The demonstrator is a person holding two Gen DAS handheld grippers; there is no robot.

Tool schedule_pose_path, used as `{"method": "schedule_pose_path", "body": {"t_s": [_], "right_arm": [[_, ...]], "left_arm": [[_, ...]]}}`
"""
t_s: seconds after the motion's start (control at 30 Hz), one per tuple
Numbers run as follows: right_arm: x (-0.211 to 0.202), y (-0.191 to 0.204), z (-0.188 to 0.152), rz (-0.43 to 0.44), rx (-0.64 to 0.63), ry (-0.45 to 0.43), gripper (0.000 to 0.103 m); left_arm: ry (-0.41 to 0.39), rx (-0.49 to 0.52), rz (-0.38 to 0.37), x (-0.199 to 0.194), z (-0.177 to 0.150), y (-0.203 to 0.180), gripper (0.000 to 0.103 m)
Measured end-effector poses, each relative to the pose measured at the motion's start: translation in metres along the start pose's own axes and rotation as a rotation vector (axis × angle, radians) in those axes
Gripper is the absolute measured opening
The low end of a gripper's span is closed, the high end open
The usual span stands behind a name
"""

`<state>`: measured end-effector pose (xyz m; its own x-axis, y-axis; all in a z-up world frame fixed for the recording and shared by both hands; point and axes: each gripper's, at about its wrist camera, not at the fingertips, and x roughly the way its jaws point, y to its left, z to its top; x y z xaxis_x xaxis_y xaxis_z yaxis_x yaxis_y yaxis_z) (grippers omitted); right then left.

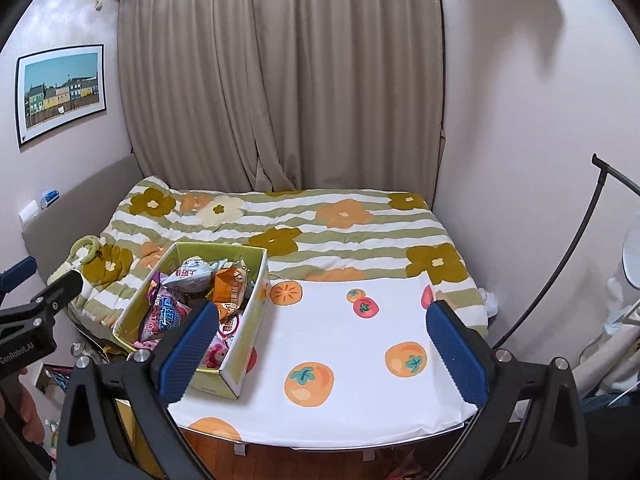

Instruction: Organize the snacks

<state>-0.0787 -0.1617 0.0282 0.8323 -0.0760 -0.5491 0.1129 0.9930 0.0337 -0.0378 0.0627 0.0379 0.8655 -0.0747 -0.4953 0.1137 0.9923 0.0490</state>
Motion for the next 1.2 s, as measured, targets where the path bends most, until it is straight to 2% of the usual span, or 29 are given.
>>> {"method": "schedule_pose_path", "body": {"t_s": [0.33,1.2], "right_arm": [[0.002,-0.002,-0.003,-0.007,0.002,-0.002,0.103],[0.011,0.006,0.0,-0.024,0.004,-0.002,0.103]], "left_arm": [[0.0,0.004,-0.018,0.003,0.001,-0.006,0.103],[0.001,-0.01,-0.02,0.015,0.004,0.007,0.103]]}}
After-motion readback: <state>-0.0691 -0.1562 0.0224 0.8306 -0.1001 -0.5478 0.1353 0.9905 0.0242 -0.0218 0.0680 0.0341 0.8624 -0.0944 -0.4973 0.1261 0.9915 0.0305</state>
